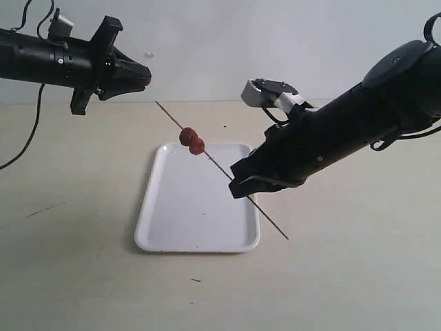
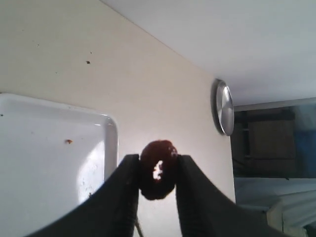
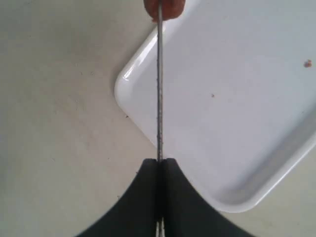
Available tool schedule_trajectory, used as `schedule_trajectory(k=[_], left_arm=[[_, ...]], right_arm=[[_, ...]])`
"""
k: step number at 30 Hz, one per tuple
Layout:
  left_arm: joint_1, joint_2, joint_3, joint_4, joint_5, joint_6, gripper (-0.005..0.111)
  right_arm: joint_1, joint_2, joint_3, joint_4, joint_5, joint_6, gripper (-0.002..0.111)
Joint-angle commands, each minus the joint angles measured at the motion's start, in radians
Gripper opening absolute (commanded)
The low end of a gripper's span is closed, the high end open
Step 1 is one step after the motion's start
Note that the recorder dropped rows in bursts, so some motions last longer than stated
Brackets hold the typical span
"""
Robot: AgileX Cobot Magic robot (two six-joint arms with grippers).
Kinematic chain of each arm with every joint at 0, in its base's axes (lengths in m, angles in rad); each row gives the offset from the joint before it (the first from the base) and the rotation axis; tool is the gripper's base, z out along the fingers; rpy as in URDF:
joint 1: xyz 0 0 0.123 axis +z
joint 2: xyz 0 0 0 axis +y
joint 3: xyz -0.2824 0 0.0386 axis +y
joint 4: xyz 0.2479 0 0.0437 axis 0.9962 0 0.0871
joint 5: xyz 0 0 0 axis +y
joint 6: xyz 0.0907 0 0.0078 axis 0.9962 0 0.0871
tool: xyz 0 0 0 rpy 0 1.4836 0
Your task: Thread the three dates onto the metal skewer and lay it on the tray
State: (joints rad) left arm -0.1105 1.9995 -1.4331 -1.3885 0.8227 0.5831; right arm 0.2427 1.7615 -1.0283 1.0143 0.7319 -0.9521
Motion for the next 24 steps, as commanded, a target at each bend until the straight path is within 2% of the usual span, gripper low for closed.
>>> schedule_trajectory(k=[1, 4, 8, 10, 13, 19, 22, 24], left_arm=[[0.001, 0.0, -0.008, -0.018, 0.06, 0.042, 0.027], [0.028, 0.0, -0.008, -0.014, 0.154, 0.056, 0.027], [0.111, 0.0, -0.008, -0.012, 0.385, 0.094, 0.027], [0.153, 0.0, -0.008, -0.006, 0.398, 0.121, 0.027], [0.186, -0.009, -0.008, 0.103, 0.398, 0.095, 0.027], [0.188, -0.01, -0.008, 0.146, 0.398, 0.086, 0.027], [0.181, -0.014, -0.008, 0.176, 0.398, 0.068, 0.027], [0.181, -0.028, -0.008, 0.191, 0.398, 0.068, 0.027]], right_arm=[[0.002, -0.001, 0.003, 0.008, 0.002, -0.047, 0.0], [0.002, -0.001, 0.003, -0.091, -0.008, -0.073, 0.0], [0.002, -0.003, -0.006, -0.228, -0.05, -0.151, 0.0], [0.002, -0.003, -0.027, -0.236, -0.047, -0.19, 0.0], [0.002, -0.003, -0.07, -0.251, -0.007, -0.218, 0.0], [-0.004, -0.001, -0.096, -0.258, -0.055, -0.325, 0.0], [-0.079, -0.001, -0.096, -0.239, -0.067, -0.399, 0.0], [-0.18, 0.017, -0.096, -0.178, -0.026, -0.482, 0.0]])
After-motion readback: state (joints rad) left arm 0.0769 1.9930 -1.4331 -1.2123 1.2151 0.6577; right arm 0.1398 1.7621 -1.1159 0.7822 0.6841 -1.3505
